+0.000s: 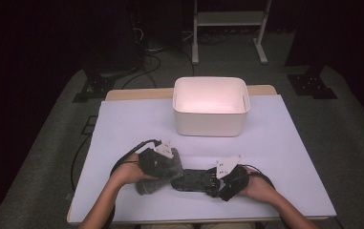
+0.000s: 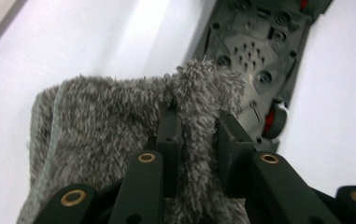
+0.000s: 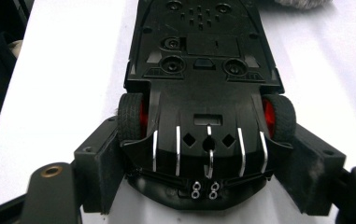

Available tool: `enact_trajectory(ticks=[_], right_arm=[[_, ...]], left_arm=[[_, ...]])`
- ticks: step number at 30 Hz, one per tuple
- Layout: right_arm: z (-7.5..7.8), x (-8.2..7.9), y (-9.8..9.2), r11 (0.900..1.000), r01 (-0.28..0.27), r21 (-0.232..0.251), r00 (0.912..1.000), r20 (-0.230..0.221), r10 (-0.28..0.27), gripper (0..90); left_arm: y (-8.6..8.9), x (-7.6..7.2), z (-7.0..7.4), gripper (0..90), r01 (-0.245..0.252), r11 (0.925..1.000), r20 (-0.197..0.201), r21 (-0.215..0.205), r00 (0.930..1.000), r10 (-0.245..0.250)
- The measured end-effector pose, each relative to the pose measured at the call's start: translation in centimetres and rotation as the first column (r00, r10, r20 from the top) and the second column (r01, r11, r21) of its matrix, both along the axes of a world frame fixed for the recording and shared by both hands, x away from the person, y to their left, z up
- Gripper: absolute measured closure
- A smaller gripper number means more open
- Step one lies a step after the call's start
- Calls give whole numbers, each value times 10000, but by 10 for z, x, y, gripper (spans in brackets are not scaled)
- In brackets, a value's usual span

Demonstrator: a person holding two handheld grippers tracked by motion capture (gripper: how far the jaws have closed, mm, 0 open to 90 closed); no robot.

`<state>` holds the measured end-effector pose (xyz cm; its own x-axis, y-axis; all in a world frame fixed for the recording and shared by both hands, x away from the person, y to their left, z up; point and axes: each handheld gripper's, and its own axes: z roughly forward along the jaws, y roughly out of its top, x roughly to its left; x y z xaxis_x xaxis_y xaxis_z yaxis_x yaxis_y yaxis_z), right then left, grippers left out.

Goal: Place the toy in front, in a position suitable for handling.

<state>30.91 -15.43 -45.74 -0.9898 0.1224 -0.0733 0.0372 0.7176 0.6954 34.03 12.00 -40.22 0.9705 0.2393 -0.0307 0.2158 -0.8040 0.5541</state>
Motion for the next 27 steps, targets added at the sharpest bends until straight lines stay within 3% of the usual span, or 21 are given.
enact_trajectory(ticks=[1, 7, 11, 14, 20, 27], right_arm=[[0, 0, 0, 10000, 0, 0, 10000, 0, 0, 233], [0, -1, 0, 10000, 46, -11, 10000, -15, -46, 233], [0, -2, 0, 9999, 111, -10, 9999, -54, -111, 232], [-1, 0, -1, 9996, 256, 133, 9992, -315, -252, 229], [3, 0, -6, 9989, 266, 388, 9994, -232, -257, 213], [1, -1, -10, 9989, 355, 317, 9989, -314, -346, 230]], left_arm=[[0, 0, 0, 739, 0, 10000, 0, 0, 10000, 0], [-43, 1, 7, 734, 821, 9963, 163, -246, 9965, -817], [-68, -2, 4, 727, 1424, 9898, 204, 18, 9896, -1424], [-67, -1, 3, 727, 1364, 9907, 156, -18, 9905, -1363], [-53, -1, -1, 727, 1114, 9934, -40, -275, 9938, -1115], [-53, -2, 0, 725, 1109, 9935, -21, -271, 9938, -1110]])
